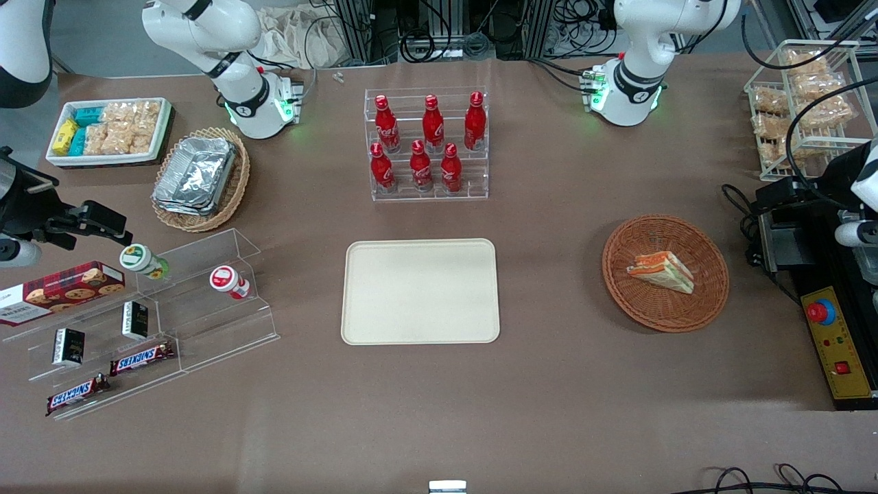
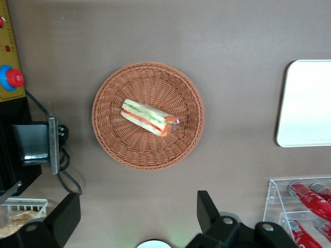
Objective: Place sandwich from basket to tray
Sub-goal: 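Move the left gripper over the wicker basket toward the sandwich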
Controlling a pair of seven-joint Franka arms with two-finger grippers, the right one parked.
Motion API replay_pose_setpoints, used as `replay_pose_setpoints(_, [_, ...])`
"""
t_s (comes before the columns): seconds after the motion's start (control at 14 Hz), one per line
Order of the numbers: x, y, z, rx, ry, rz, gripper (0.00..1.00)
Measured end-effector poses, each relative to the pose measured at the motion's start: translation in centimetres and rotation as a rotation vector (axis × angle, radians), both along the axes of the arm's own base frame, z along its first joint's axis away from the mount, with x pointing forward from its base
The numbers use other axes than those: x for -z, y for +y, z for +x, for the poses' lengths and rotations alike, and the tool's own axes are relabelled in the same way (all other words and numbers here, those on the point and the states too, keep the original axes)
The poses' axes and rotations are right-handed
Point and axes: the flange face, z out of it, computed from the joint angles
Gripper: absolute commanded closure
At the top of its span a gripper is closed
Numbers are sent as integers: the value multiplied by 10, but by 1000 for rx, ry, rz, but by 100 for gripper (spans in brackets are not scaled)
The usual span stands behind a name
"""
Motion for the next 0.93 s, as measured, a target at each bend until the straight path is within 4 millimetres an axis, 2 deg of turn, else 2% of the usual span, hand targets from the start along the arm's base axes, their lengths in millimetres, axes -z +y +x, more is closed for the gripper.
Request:
replay_pose_setpoints(0.29, [-1, -4, 0, 12, 5, 20, 0])
replay_pose_setpoints(0.5, [11, -4, 4, -25, 34, 28, 0])
replay_pose_setpoints(0.71, [49, -7, 19, -203, 107, 60, 0])
replay_pose_setpoints(0.93, [102, -10, 34, -400, 207, 108, 0])
